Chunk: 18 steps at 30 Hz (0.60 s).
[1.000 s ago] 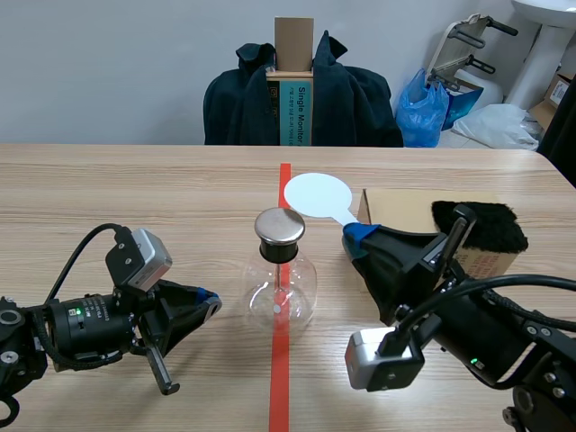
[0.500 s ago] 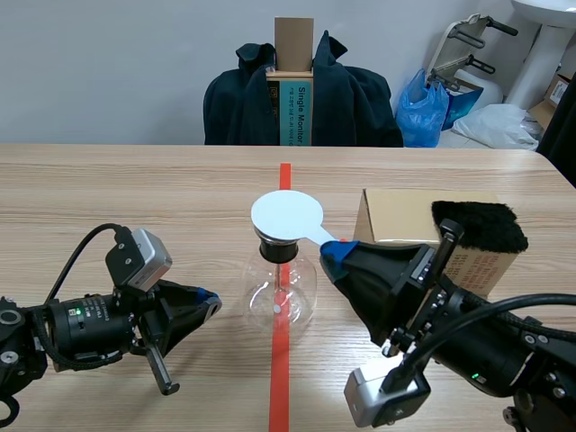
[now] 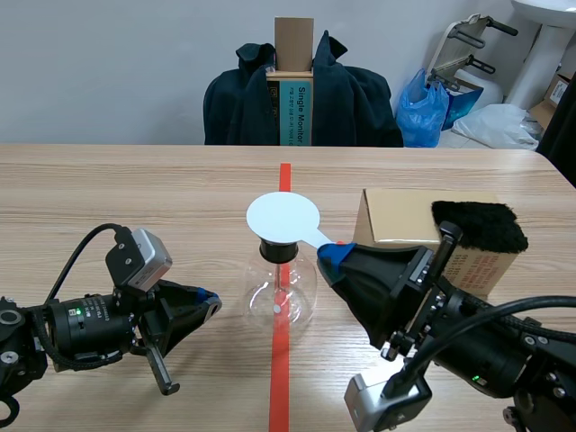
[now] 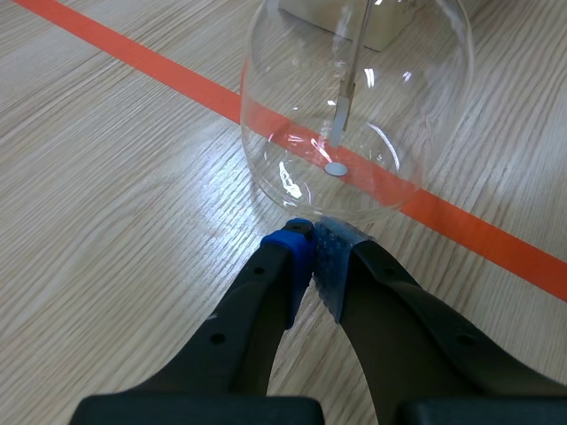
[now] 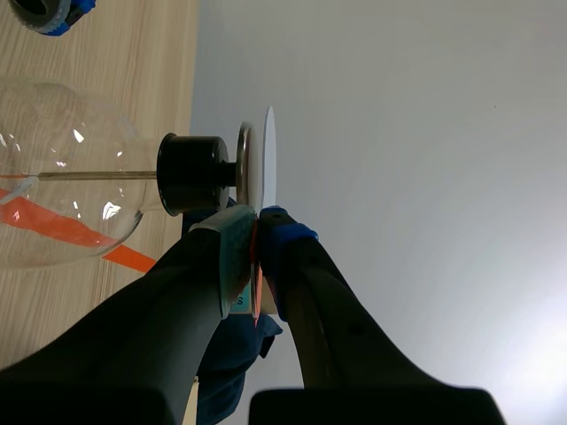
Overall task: Do the electroscope experiment.
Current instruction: 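Move the plate toward and away from the electroscope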
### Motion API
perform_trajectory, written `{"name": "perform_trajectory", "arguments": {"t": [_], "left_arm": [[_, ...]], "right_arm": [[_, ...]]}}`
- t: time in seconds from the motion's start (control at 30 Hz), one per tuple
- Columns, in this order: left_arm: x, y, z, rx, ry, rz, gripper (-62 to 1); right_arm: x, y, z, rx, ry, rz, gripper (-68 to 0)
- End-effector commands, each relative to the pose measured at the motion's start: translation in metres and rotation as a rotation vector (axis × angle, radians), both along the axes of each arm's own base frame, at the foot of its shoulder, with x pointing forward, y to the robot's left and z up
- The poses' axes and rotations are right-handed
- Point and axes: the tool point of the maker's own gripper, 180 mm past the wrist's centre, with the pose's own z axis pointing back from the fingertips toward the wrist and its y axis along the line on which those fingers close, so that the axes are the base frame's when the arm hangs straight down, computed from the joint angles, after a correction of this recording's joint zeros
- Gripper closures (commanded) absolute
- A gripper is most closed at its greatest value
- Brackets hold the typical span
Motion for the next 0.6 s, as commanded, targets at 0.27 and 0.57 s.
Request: {"name": "perform_trajectory", "arguments": {"t": [0.27, 0.57], "left_arm": [[0.006, -0.005, 0.012, -0.038, -0.032, 0.006, -1.7], [0.009, -0.004, 0.012, -0.030, -0.042, 0.019, -1.7]], "right_arm": [[0.037, -0.026, 0.012, 0.016, -0.041, -0.214, -0.7], [0.066, -0.060, 0.013, 0.027, -0.032, -0.462, -0.7]]}}
